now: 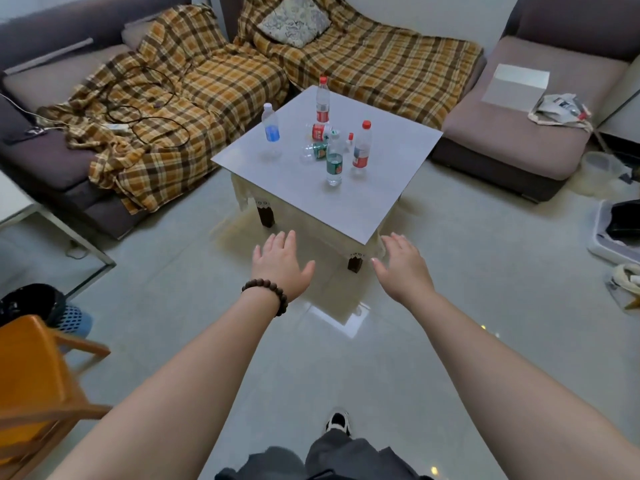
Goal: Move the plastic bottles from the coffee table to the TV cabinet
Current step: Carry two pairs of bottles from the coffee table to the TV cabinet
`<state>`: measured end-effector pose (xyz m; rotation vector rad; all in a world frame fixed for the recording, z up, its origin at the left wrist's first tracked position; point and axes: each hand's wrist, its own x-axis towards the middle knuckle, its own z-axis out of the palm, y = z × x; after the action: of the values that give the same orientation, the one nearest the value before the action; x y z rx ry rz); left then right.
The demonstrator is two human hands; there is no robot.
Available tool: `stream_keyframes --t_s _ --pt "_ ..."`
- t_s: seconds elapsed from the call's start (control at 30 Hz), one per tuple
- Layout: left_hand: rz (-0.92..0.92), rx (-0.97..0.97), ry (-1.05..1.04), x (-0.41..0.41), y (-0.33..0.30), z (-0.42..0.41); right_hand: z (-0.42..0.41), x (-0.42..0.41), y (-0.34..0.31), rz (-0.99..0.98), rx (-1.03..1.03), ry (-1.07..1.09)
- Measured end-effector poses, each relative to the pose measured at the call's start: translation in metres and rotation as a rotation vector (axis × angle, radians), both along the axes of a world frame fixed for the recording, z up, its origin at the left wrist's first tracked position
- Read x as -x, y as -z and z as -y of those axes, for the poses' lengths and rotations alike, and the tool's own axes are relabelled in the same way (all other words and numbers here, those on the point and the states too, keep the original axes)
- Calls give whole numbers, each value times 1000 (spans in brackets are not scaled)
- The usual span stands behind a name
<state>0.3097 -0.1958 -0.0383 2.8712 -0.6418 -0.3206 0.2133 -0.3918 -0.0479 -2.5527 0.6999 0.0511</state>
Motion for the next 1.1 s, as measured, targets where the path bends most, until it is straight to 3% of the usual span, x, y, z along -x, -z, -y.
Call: stream_keyframes --t_s 0.4,0.83,1.1 --pt "-10 -5 -2 -147 13 52 42 -141 20 -48 -65 -3" --pt "-21 -6 215 -382 19 101 76 -336 18 -56 -52 208" --pt "-29 -5 343 -449 24 133 84 -384 28 -74 -80 323"
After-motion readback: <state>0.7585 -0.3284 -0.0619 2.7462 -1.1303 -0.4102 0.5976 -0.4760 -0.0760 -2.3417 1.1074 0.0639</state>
